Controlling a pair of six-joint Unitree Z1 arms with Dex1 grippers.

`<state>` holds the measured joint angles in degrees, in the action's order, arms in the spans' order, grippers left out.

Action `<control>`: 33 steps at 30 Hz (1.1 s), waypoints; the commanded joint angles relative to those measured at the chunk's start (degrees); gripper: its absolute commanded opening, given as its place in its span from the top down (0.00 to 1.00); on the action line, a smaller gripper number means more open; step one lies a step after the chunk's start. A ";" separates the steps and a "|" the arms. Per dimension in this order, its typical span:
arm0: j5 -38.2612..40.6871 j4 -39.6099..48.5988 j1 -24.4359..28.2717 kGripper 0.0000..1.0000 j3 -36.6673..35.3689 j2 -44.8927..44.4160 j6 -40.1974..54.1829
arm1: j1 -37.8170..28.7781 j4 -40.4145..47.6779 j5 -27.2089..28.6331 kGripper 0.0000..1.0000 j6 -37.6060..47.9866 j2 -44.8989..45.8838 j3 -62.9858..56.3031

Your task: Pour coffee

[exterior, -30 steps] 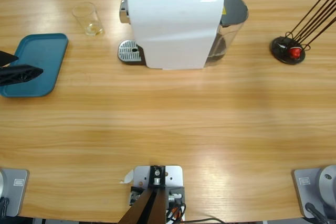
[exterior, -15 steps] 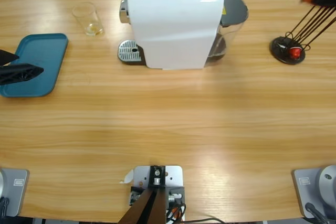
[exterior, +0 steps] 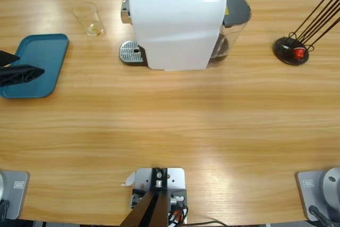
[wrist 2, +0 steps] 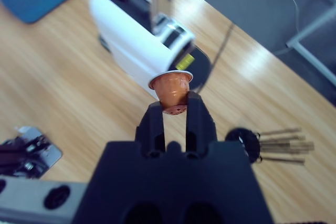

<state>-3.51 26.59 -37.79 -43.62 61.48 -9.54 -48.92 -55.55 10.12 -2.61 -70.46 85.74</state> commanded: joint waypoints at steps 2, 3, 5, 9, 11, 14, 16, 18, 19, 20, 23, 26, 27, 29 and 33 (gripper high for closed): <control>0.87 -0.63 -0.53 0.17 2.15 0.85 0.42 | -7.08 -4.22 -5.45 1.00 -6.14 -14.84 9.53; 0.87 -0.67 -0.53 0.17 2.15 0.89 0.40 | -7.94 -4.22 -5.90 1.00 -6.53 -16.16 10.18; 0.91 -0.67 -0.53 0.17 2.17 0.87 0.40 | -9.24 -4.30 -6.34 1.00 -7.25 -18.59 11.20; 0.96 -0.67 -0.53 0.17 2.13 0.92 0.49 | -9.96 -4.39 -6.76 1.00 -8.59 -23.67 14.57; 0.94 -0.67 -0.53 0.17 2.17 0.85 0.49 | -9.96 -4.66 -6.87 1.00 -9.68 -26.50 17.26; 0.96 -0.67 -0.51 0.17 2.21 0.80 0.49 | -9.96 -5.09 -6.78 1.00 -11.45 -31.09 21.75; 0.96 -0.67 -0.53 0.17 2.22 0.75 0.47 | -9.96 -5.87 -6.61 1.00 -12.77 -34.15 25.23; 0.96 -0.67 -0.53 0.17 2.22 0.69 0.49 | -9.96 -7.33 -6.38 1.00 -14.16 -37.34 29.48; 0.96 -0.67 -0.53 0.17 2.22 0.66 0.49 | -9.96 -8.38 -6.24 1.00 -15.00 -39.26 32.28; 0.96 -0.67 -0.53 0.17 2.24 0.64 0.49 | -9.96 -9.03 -5.96 1.00 -15.57 -40.65 34.46; 0.96 -0.67 -0.53 0.17 2.31 0.52 0.45 | -9.96 -9.58 -4.08 1.00 -16.48 -43.71 39.03; 0.96 -0.67 -0.53 0.17 2.38 0.31 0.44 | -9.96 -9.49 -1.74 1.00 -17.06 -45.64 41.89; 0.96 -0.67 -0.51 0.17 2.38 0.22 0.44 | -9.96 -9.49 -1.12 1.00 -17.25 -46.06 42.54; 0.96 -0.67 -0.53 0.17 2.40 0.11 0.40 | -9.96 -9.44 0.34 1.00 -17.55 -46.22 43.02; 0.96 -0.67 -0.53 0.17 2.49 -0.13 0.42 | -9.26 -9.28 2.18 1.00 -18.43 -46.06 42.98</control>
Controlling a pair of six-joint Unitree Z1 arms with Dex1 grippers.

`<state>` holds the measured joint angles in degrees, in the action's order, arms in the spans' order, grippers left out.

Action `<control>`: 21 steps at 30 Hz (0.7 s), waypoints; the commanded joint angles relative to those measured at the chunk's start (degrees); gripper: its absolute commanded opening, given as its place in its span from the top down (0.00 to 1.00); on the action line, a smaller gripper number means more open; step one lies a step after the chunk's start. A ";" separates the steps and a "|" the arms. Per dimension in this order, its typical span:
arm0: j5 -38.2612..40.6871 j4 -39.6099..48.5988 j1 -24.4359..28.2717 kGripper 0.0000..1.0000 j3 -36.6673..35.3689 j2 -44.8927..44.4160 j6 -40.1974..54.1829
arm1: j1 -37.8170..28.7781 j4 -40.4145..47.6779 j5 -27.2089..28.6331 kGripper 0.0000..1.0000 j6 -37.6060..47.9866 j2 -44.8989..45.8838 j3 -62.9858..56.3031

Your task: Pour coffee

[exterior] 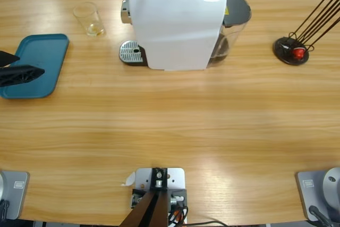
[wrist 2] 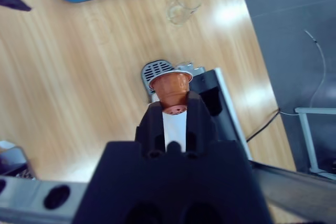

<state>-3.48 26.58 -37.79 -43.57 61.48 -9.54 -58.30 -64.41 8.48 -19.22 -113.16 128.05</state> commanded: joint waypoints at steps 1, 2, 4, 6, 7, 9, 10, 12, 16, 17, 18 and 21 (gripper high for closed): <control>0.93 -0.65 -0.53 0.17 2.43 -0.13 0.47 | 0.45 -0.29 3.83 1.00 -2.28 -3.26 0.62; 0.93 -0.65 -0.51 0.17 2.43 -0.23 0.49 | 0.80 -0.12 3.81 1.00 -2.75 -3.07 0.57; 0.93 -0.65 -0.53 0.17 2.43 -0.30 0.45 | 1.45 0.57 3.74 1.00 -3.89 -2.54 0.21; 0.93 -0.65 -0.51 0.17 2.43 -0.30 0.47 | 1.65 1.08 3.67 1.00 -5.41 -2.42 -0.29; 0.93 -0.65 -0.53 0.17 2.43 -0.34 0.49 | 1.75 1.34 3.60 1.00 -5.86 -2.38 -0.66; 0.93 -0.65 -0.53 0.17 2.43 -0.39 0.44 | 2.00 2.43 3.21 1.00 -6.43 -2.08 -2.05; 0.93 -0.65 -0.53 0.17 2.43 -0.39 0.47 | 2.14 3.28 2.93 1.00 -6.67 -1.89 -3.07; 0.93 -0.65 -0.51 0.17 2.43 -0.39 0.49 | 2.46 5.03 2.16 1.00 -7.06 -1.57 -5.15; 0.93 -0.65 -0.51 0.17 2.43 -0.39 0.42 | 3.30 8.53 1.28 1.00 -7.15 -0.57 -9.52; 0.93 -0.65 -0.51 0.17 2.43 -0.39 0.40 | 3.49 9.43 1.28 1.00 -7.22 -0.20 -10.86; 0.93 -0.65 -0.53 0.17 2.43 -0.39 0.40 | 3.70 10.38 1.28 1.00 -7.23 0.31 -12.44; 0.93 -0.65 -0.53 0.17 2.43 -0.39 0.45 | 4.58 13.44 1.32 1.00 -7.39 2.31 -17.31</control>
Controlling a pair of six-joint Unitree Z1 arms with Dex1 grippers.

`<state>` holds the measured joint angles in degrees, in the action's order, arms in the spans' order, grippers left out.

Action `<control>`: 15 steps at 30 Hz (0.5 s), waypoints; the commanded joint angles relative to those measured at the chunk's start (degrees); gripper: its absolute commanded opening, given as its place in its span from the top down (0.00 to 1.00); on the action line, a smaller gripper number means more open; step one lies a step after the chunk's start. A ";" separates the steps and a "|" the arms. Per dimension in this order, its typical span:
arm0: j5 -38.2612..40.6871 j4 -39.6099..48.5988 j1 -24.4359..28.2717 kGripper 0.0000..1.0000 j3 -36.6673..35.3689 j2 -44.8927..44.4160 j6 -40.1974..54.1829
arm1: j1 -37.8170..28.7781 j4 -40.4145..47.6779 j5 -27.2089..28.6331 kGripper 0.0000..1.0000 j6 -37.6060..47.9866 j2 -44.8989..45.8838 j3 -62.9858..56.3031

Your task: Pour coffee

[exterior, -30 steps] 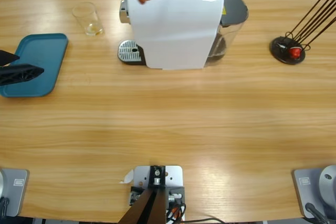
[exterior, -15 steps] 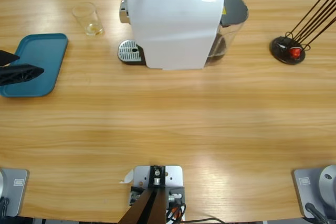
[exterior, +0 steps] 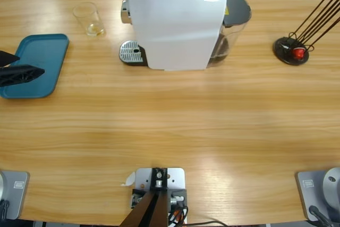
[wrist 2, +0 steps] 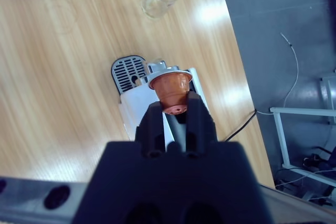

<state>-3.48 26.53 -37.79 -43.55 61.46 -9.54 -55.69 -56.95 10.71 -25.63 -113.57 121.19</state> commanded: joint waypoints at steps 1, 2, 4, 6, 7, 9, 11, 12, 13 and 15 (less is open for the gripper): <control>0.93 -0.60 -0.53 0.17 2.43 -0.38 0.44 | 2.24 6.99 -0.83 1.00 -1.19 3.50 -11.97; 0.93 -0.60 -0.53 0.17 2.43 -0.41 0.47 | 2.52 7.97 -0.78 1.00 -1.34 4.27 -13.26; 0.93 -0.60 -0.53 0.17 2.45 -0.38 0.47 | 3.15 8.71 -0.76 1.00 -1.56 5.10 -14.56; 0.93 -0.60 -0.49 0.17 2.43 -0.29 0.49 | 3.31 9.13 -0.60 1.00 -1.93 5.66 -15.10; 0.98 -0.60 -0.51 0.17 2.41 -0.25 0.47 | 3.36 9.22 -0.60 1.00 -2.00 5.80 -15.10; 1.02 -0.60 -0.53 0.17 2.43 -0.20 0.47 | 3.49 9.56 -0.55 1.00 -2.35 5.98 -14.86; 1.02 -0.60 -0.51 0.17 2.43 -0.11 0.40 | 3.66 9.91 -0.53 1.00 -2.79 5.76 -14.36; 1.02 -0.60 -0.53 0.17 2.50 -0.11 0.40 | 3.68 10.08 -0.60 1.00 -3.04 5.54 -14.06; 1.02 -0.60 -0.53 0.17 2.47 -0.11 0.40 | 3.75 10.19 -0.62 1.00 -3.36 5.27 -13.77; 1.02 -0.60 -0.53 0.17 2.50 -0.17 0.40 | 3.75 10.19 -0.90 1.00 -3.78 4.62 -13.13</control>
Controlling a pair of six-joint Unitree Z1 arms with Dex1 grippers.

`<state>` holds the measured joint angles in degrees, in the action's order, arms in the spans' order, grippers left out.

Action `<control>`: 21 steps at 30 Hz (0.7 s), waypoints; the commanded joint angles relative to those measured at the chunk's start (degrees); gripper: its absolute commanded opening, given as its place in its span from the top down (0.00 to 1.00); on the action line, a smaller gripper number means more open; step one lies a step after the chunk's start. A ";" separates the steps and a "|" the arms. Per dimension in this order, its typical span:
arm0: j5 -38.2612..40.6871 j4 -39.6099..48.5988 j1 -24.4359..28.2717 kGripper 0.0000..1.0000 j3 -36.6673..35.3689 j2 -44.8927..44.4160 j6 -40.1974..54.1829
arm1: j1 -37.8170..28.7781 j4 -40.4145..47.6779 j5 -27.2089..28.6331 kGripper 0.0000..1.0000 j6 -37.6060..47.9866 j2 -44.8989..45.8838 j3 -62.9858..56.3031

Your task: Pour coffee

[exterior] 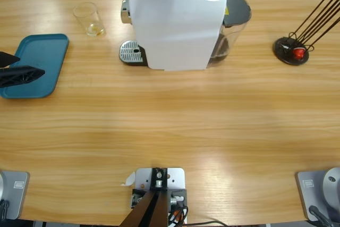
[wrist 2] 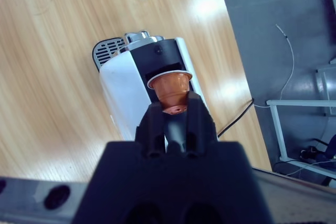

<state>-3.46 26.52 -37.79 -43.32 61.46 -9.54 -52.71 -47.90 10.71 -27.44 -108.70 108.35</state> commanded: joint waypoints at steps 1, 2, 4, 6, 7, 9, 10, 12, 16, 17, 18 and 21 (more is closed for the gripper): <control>1.00 -0.59 -0.53 0.17 2.26 -0.13 0.40 | 0.77 1.14 -1.17 1.00 -2.00 -0.48 -0.11; 1.00 -0.59 -0.53 0.17 2.26 -0.15 0.40 | 0.77 1.21 -1.57 1.00 -2.07 -0.62 -0.11; 1.00 -0.59 -0.53 0.17 2.27 -0.18 0.40 | 0.77 1.60 -2.20 1.00 -2.40 -0.87 -0.16; 1.00 -0.59 -0.53 0.17 2.27 -0.20 0.40 | 0.77 1.95 -2.64 1.00 -2.67 -1.17 0.14; 1.00 -0.59 -0.53 0.17 2.27 -0.20 0.40 | 0.77 1.99 -2.96 1.00 -2.76 -1.39 0.46; 1.00 -0.59 -0.53 0.17 2.26 -0.18 0.40 | 0.77 1.97 -3.40 1.00 -2.97 -1.89 0.97; 1.00 -0.59 -0.51 0.17 2.27 -0.20 0.40 | 0.77 1.97 -3.47 1.00 -3.06 -2.04 1.14; 1.00 -0.59 -0.53 0.17 2.27 -0.11 0.40 | 0.79 1.97 -3.56 1.00 -3.04 -2.27 1.23; 1.00 -0.59 -0.53 0.17 2.27 -0.13 0.47 | 1.33 1.99 -3.79 1.00 -3.06 -2.48 0.62; 1.00 -0.59 -0.51 0.17 2.27 -0.11 0.40 | 1.58 2.02 -3.89 1.00 -3.06 -2.48 0.46; 1.07 -0.59 -0.53 0.17 2.27 -0.17 0.47 | 1.81 2.02 -3.94 1.00 -3.07 -2.57 0.37; 1.26 -0.59 -0.53 0.17 2.27 -0.11 0.49 | 2.25 2.02 -4.12 1.00 -3.23 -2.75 0.37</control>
<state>-3.46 26.52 -37.79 -43.30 61.46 -9.54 -52.08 -46.38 7.89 -29.87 -108.90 108.98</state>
